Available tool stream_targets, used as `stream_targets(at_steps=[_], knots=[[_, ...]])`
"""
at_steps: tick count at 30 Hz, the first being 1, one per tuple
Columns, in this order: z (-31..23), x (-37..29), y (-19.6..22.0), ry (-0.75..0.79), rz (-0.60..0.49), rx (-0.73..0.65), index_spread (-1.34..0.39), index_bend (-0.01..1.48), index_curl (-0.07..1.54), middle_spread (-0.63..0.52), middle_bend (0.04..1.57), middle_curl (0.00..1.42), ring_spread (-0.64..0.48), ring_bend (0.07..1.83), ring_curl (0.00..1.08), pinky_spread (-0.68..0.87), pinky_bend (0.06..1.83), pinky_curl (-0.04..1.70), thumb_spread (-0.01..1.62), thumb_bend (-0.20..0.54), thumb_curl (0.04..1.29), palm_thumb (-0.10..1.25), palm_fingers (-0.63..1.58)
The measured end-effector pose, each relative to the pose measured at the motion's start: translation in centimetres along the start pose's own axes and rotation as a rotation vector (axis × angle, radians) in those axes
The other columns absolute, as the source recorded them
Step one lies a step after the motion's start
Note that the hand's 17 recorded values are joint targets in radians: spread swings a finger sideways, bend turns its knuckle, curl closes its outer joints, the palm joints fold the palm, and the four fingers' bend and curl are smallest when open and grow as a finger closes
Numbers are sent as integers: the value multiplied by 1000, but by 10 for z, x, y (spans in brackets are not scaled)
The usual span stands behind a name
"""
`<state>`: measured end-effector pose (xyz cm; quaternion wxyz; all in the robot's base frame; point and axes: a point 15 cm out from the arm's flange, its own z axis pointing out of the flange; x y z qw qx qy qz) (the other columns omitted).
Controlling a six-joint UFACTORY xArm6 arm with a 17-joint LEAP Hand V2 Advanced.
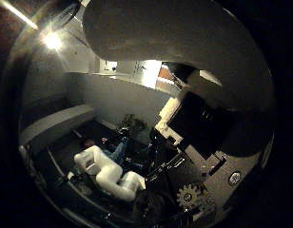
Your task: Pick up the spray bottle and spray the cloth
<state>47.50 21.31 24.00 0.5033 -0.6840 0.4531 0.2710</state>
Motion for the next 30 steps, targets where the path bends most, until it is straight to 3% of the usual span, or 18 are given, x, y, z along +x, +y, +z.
stream_targets(at_steps=[11, 15, 19, 22, 27, 30], knots=[[3, 11, -5, -5, 5, 24, -197, 1094, 663, -81, 1310, 569, -155, 1442, 542, -259, 1062, 957, 876, -30, 766, 919, 1211], [2, 11, -3, -6, -10, 15, -245, 875, 625, -116, 1179, 534, -171, 1407, 515, -311, 1075, 873, 749, -41, 738, 831, 1138], [2, 12, 0, -4, -27, 1, -331, 432, 545, -172, 1031, 501, -229, 1312, 481, -398, 1167, 788, 688, -38, 711, 806, 979], [2, 12, 3, 1, -37, -11, -425, 188, 486, -229, 850, 466, -258, 1266, 464, -458, 1210, 715, 745, -31, 674, 802, 894], [1, 11, 5, 2, -41, -15, -455, 142, 401, -257, 663, 441, -268, 1227, 458, -512, 1246, 639, 906, -28, 606, 792, 674], [1, 9, 4, -1, -45, -15, -440, 196, 407, -221, 544, 416, -257, 1100, 422, -432, 1197, 610, 957, -27, 566, 778, 437]])
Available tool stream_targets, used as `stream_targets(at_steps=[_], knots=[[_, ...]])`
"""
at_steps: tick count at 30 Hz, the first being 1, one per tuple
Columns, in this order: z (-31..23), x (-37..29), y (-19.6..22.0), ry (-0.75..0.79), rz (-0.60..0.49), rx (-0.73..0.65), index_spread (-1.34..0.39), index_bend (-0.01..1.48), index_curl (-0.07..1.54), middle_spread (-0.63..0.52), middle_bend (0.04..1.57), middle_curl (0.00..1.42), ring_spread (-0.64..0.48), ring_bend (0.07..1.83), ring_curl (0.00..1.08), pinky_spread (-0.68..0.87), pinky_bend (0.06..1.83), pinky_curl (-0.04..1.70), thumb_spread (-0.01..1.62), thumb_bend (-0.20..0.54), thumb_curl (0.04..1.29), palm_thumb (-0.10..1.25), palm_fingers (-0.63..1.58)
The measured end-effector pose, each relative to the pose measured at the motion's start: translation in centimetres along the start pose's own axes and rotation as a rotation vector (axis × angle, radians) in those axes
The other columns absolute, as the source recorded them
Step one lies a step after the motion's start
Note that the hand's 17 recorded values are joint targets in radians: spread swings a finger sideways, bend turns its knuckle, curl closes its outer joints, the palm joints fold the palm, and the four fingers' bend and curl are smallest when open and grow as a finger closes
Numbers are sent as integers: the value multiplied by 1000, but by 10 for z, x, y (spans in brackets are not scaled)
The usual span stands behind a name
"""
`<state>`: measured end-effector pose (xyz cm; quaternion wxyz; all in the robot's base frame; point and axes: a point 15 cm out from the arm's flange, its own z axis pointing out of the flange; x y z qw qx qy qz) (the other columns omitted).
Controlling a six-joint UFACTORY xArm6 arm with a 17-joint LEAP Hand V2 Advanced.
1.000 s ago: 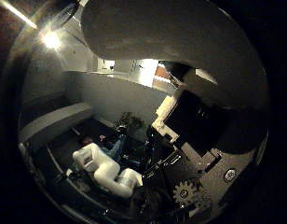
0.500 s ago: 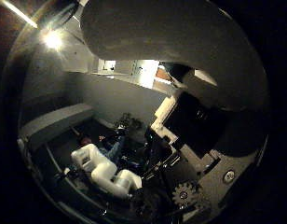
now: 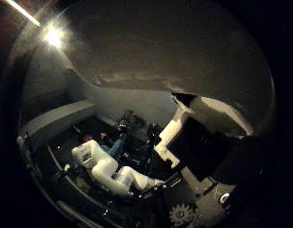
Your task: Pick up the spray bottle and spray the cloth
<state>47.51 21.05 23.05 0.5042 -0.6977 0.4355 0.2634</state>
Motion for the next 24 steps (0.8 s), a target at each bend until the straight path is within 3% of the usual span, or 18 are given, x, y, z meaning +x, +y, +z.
stream_targets(at_steps=[4, 10, 24], knots=[[-7, -2, -1, -1, -5, 5, -406, 237, 426, -142, 464, 392, -162, 972, 368, -142, 1028, 550, 980, -29, 527, 760, 245], [-31, -11, -10, 34, -37, 23, -368, 222, 422, -84, 416, 374, -84, 873, 319, 154, 937, 476, 982, -28, 493, 747, 229], [-86, -23, -3, 131, -56, 58, -344, 183, 395, -51, 332, 361, -35, 788, 273, 243, 815, 336, 985, -25, 463, 746, 271]])
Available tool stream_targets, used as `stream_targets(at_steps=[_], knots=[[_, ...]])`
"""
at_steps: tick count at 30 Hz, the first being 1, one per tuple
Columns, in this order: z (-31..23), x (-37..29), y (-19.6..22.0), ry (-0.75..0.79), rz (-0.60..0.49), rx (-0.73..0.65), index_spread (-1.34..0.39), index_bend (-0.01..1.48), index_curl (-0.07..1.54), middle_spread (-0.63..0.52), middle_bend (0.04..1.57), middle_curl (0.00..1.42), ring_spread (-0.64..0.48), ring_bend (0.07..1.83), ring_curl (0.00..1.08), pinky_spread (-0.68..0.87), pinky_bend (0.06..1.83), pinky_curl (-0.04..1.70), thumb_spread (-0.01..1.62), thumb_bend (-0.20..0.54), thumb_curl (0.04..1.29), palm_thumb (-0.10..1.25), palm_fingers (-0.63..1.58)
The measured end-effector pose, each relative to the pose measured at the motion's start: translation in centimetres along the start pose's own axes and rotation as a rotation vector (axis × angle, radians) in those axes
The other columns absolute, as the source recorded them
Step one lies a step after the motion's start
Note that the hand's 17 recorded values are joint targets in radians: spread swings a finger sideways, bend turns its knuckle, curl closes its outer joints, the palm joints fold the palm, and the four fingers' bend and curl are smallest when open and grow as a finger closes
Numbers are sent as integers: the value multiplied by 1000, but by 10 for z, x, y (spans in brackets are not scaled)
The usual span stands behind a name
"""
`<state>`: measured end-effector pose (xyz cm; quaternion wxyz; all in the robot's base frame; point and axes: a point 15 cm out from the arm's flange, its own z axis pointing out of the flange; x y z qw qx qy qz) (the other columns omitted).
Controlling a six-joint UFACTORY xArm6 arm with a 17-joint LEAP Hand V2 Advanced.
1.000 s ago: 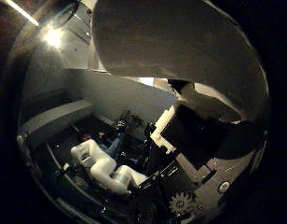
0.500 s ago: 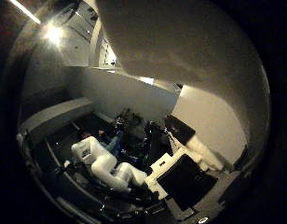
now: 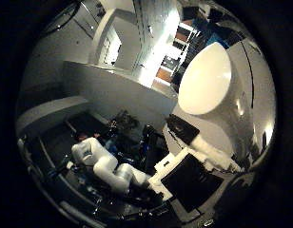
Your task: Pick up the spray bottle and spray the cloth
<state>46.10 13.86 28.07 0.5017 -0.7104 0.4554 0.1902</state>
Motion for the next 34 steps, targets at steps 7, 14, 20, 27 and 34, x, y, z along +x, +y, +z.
stream_targets(at_steps=[7, 14, 20, 27, 34], knots=[[-19, -17, 13, 37, -24, 16, -335, 189, 384, -45, 313, 363, -33, 761, 260, 244, 806, 282, 985, -25, 458, 747, 300], [-34, -38, 27, 62, -48, 41, -342, 195, 389, -61, 307, 365, -34, 744, 246, 245, 785, 222, 983, -24, 458, 750, 355], [-47, -48, 31, 97, -57, 63, -352, 192, 400, -73, 302, 366, -34, 727, 234, 246, 769, 174, 975, -25, 459, 763, 390], [-69, -43, 41, 152, -58, 83, -365, 197, 412, -82, 296, 368, -51, 720, 223, 250, 762, 118, 975, -24, 460, 767, 441], [-79, -38, 48, 180, -55, 88, -373, 202, 434, -96, 293, 372, -64, 702, 209, 236, 759, 57, 970, -25, 462, 778, 479]])
